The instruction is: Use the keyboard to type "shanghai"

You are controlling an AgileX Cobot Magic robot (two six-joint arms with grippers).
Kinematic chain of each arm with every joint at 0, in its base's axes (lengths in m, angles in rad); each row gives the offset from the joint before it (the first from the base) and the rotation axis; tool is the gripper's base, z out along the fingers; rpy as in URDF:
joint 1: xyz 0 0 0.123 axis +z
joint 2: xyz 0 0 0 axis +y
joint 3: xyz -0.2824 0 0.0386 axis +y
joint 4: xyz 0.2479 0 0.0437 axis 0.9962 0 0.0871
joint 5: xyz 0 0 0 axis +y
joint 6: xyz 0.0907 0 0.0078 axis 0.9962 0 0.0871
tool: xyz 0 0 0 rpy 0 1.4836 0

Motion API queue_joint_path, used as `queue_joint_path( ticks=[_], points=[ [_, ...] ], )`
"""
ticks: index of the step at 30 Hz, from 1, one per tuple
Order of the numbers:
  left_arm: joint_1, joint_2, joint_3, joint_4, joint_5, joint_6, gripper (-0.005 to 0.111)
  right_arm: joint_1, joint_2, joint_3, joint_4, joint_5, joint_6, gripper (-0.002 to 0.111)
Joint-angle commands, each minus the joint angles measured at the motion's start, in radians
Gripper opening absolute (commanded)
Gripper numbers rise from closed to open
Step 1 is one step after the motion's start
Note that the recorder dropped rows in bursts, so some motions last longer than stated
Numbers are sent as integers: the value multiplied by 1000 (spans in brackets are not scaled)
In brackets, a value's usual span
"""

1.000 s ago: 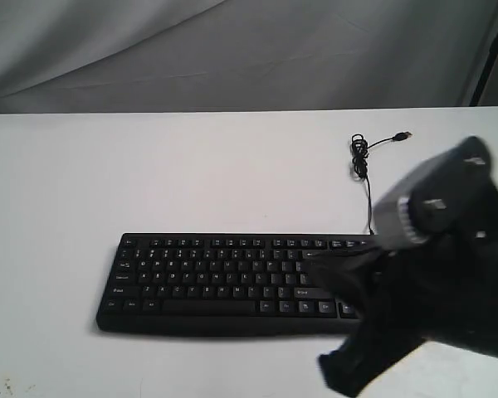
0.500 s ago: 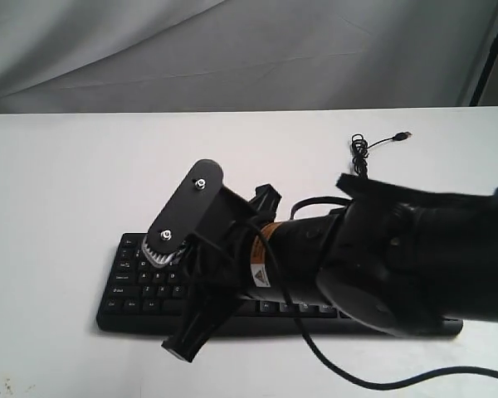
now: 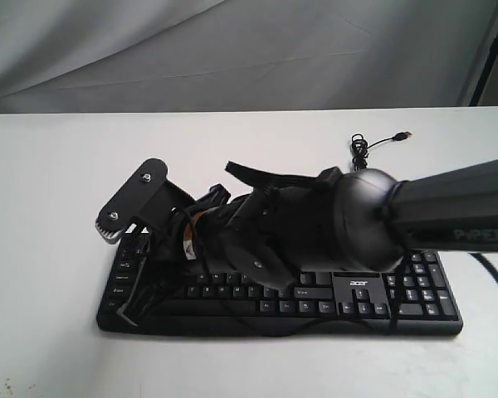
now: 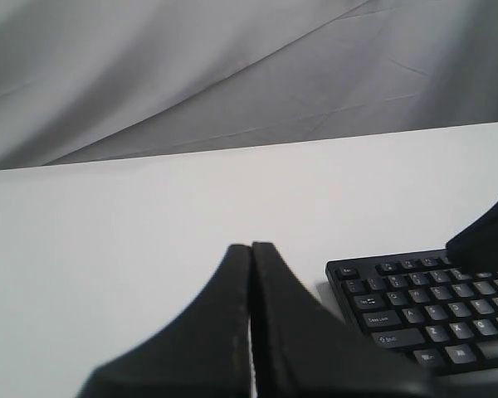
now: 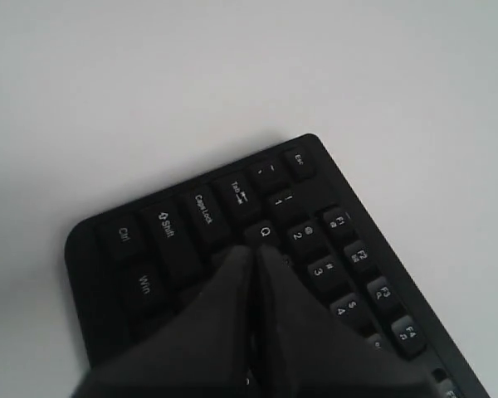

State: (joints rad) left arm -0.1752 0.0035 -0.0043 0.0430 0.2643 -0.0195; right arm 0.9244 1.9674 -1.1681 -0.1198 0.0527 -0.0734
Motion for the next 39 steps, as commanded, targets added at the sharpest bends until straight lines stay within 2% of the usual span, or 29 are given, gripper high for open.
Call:
queue_joint_path(
  ticks=[1,10,39],
  points=[
    [-4,-3,4,5,-5,-3,0,-6,41,-15,8,-10,-41,0],
    [-4,-3,4,5,-5,-3,0,-6,90,-15,6,-97,-57,0],
    [-4,-3,4,5,-5,-3,0,-33,154,-15,-39,-166,-83,0]
  ],
)
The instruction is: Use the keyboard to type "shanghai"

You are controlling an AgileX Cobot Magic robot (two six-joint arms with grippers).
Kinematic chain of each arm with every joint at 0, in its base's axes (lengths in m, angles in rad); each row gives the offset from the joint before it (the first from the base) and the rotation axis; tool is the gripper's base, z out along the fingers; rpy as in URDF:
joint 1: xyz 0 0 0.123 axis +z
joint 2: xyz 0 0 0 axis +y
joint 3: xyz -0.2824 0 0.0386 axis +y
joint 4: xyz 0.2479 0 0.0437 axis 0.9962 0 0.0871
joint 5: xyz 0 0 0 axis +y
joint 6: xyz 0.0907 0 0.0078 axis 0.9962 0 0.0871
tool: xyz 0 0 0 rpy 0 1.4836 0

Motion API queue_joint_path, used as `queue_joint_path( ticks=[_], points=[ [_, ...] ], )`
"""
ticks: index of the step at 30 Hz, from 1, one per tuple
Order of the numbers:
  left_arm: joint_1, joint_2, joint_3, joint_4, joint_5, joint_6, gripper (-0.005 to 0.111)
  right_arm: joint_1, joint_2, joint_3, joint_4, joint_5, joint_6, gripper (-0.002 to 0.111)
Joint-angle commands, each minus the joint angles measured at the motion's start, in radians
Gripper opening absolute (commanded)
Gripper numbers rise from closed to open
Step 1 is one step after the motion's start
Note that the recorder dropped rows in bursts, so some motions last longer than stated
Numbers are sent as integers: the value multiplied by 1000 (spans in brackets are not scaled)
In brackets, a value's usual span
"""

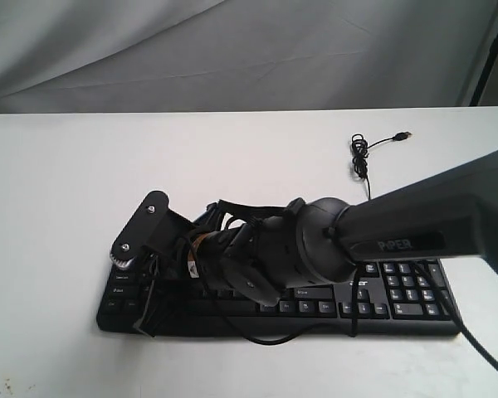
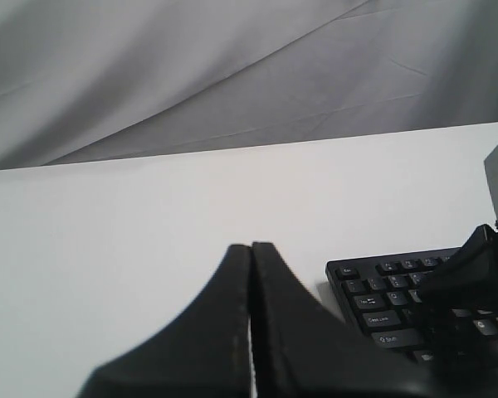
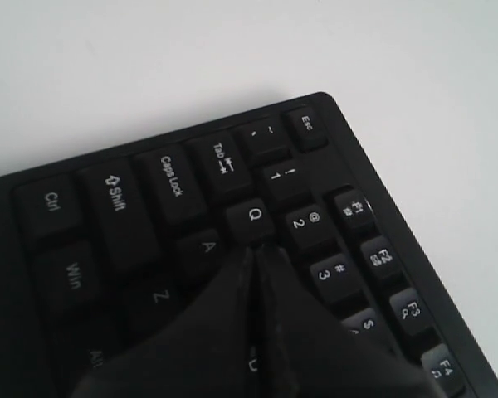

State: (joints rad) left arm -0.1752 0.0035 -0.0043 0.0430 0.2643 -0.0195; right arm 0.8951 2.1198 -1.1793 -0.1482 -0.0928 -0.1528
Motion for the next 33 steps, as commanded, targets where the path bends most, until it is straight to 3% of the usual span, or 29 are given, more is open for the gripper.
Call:
queue_joint_path(
  ticks=[1,22,33],
  points=[
    [-4,-3,4,5,-5,-3,0,-3,2,-4,-11,-21,-4,0],
    [-4,-3,4,5,-5,-3,0,-1,22,-4,-33,-12,3,0],
    [-4,-3,4,5,-5,-3,0,-1,-77,-1,-73,61,3,0]
  ],
)
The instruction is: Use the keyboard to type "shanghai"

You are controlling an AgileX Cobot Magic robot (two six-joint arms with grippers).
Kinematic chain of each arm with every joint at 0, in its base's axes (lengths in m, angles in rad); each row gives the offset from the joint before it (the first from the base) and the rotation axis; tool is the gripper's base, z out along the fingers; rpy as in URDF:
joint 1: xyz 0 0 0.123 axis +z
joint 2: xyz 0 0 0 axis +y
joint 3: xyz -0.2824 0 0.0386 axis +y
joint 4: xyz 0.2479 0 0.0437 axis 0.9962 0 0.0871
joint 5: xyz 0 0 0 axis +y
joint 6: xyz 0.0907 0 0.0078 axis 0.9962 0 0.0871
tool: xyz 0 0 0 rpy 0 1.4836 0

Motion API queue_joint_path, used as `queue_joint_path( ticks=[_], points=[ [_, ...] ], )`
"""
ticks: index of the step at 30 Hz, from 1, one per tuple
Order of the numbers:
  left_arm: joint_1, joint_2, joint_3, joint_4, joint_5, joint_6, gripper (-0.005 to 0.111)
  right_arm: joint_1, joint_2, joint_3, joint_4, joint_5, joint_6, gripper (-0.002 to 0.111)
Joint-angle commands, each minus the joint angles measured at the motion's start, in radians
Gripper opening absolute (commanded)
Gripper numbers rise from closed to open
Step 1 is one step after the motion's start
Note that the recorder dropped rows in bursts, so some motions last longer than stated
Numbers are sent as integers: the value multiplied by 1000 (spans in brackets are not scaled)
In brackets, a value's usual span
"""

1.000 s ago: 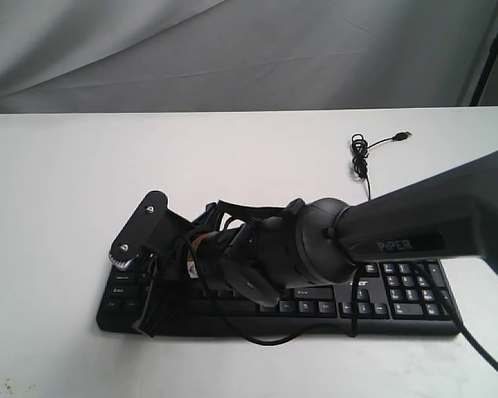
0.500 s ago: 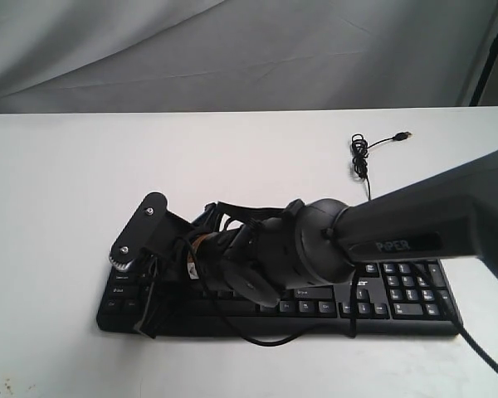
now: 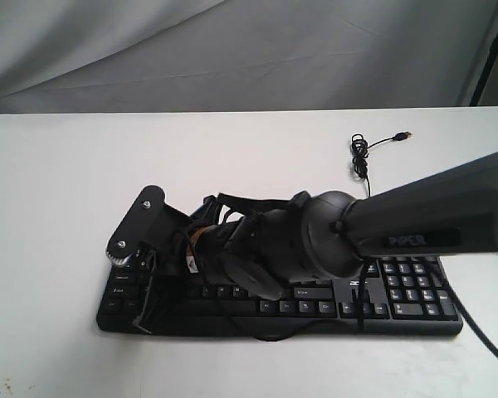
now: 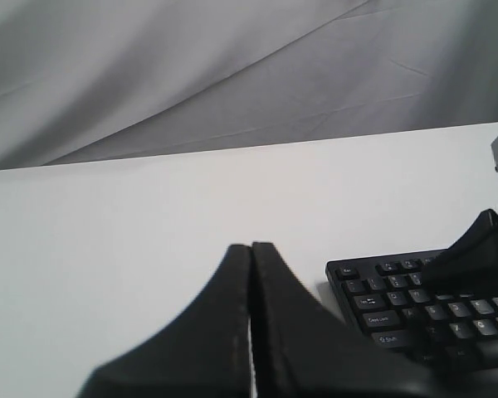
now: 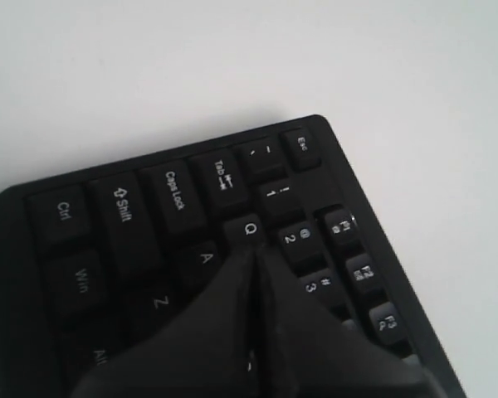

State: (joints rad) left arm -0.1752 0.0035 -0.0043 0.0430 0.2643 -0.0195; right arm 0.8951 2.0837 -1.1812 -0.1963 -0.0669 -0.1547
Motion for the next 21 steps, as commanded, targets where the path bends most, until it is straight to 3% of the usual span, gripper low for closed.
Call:
queue_joint_path(
  ticks=[1,11,21],
  points=[
    [-4,-3,4,5,-5,-3,0,-1,-51,14,-25,26,5,0],
    [-4,-3,4,5,-5,-3,0,-80,-157,268,0,-169,5,0],
    [-4,-3,4,5,-5,-3,0,-105,-158,290,-8,-176,-1,0]
  ],
)
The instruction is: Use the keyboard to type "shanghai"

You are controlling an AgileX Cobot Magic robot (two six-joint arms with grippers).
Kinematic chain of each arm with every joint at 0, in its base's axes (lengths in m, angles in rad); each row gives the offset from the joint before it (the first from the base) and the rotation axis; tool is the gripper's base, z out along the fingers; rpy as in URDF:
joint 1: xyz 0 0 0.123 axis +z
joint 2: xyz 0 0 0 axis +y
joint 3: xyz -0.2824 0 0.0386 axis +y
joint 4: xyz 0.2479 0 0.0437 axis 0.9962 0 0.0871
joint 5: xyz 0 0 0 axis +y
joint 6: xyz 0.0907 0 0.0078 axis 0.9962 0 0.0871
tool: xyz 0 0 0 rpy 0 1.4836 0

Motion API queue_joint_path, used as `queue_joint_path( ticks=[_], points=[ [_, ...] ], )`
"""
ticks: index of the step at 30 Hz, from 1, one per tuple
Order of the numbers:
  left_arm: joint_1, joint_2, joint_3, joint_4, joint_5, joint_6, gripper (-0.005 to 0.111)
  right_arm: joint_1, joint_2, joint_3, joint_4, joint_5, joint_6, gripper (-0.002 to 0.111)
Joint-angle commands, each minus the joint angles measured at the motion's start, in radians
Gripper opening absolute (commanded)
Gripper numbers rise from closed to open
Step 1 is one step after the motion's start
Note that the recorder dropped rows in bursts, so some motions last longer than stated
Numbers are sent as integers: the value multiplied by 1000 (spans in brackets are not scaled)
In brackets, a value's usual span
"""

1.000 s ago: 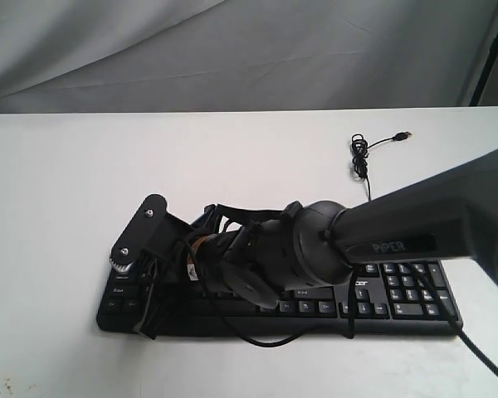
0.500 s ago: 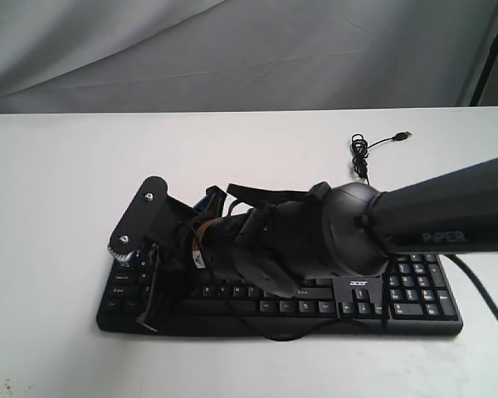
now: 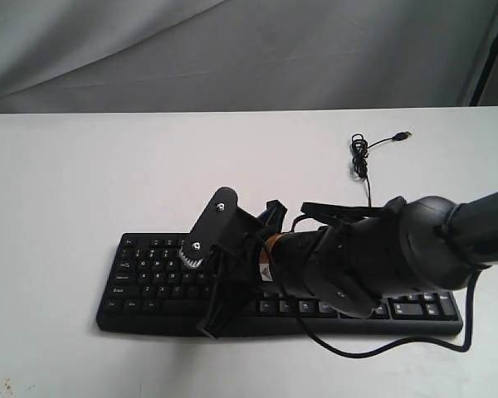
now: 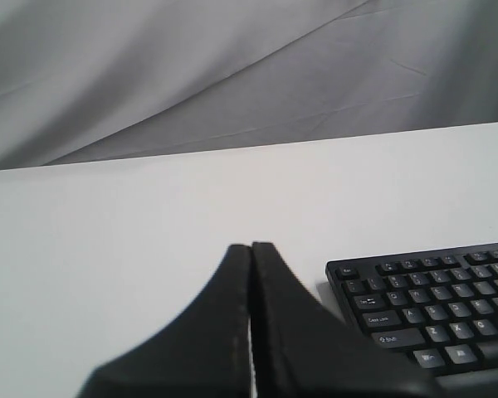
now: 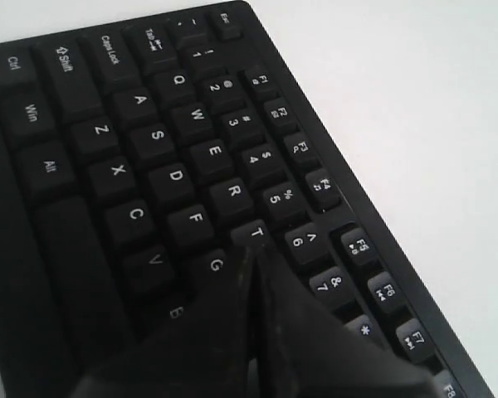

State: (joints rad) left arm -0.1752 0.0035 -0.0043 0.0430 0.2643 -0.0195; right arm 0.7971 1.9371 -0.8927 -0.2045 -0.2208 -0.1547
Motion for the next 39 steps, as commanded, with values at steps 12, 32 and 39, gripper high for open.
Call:
queue_joint_path(
  ticks=[12,32,39],
  points=[
    [-4,-3,4,5,-5,-3,0,-7,20,2,-33,-6,-1,0],
    [-4,-3,4,5,-5,-3,0,-9,25,0,-36,-26,-6,0],
    [-4,-3,4,5,-5,-3,0,-20,25,0,-36,-29,-9,0]
  ],
)
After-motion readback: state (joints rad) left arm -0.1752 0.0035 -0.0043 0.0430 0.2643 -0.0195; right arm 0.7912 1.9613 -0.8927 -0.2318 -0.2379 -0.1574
